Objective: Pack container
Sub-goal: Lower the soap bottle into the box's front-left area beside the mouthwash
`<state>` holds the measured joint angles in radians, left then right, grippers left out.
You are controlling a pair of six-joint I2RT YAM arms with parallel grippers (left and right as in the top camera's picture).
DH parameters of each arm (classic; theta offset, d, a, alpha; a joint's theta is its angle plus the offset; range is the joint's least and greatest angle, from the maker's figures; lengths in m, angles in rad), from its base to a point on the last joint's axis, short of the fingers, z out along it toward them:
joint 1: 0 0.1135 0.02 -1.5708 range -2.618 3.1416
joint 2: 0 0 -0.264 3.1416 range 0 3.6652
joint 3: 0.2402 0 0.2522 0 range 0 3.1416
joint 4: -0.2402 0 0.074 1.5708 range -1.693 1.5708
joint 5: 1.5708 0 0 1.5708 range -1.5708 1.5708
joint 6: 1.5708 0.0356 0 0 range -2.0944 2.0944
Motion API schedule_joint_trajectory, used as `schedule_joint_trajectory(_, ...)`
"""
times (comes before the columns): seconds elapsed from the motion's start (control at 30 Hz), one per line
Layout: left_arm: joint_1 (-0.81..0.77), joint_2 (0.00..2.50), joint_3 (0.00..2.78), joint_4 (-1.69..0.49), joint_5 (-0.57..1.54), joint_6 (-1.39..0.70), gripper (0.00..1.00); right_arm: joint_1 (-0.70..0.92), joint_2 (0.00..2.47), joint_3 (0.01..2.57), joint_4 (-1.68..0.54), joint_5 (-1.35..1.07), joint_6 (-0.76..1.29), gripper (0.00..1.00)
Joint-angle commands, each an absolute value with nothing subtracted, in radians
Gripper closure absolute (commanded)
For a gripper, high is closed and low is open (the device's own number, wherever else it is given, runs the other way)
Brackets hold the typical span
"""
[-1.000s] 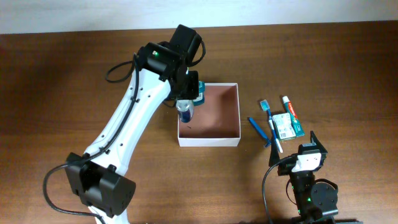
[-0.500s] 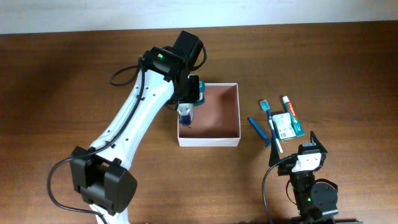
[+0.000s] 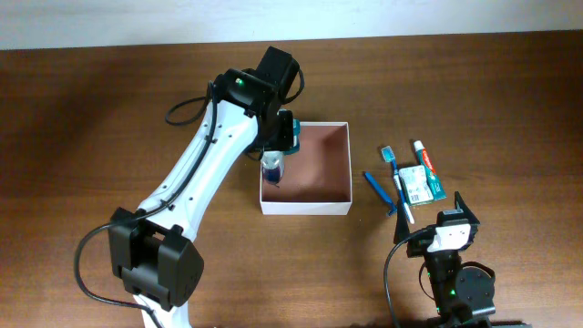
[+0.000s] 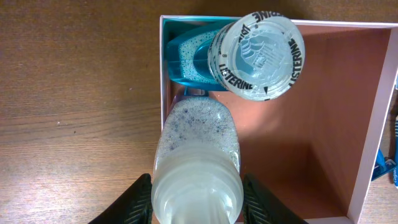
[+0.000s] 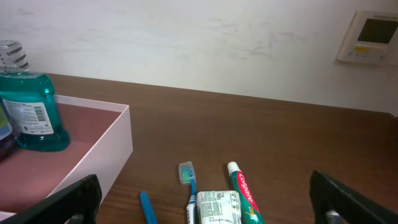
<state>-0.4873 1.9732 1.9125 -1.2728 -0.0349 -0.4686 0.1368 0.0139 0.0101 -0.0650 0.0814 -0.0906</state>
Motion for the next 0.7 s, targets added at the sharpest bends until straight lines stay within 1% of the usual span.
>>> schedule_joint_trajectory(0.0, -0.491, 1.975, 1.912, -1.264, -0.062, -0.479, 0.71, 0.128, 0.006, 0.006, -0.073, 0.09, -0.097, 0.02)
schedule_joint_trajectory(0.33, -0.491, 1.988, 1.91, -1.268, -0.072, -0.478, 0.71, 0.128, 0.006, 0.006, -0.073, 0.09, -0.097, 0.02)
schedule_joint_trajectory(0.67, -0.49, 1.997, 1.829, -1.219, -0.076, -0.478, 0.71, 0.128, 0.006, 0.006, -0.073, 0.09, -0.097, 0.02)
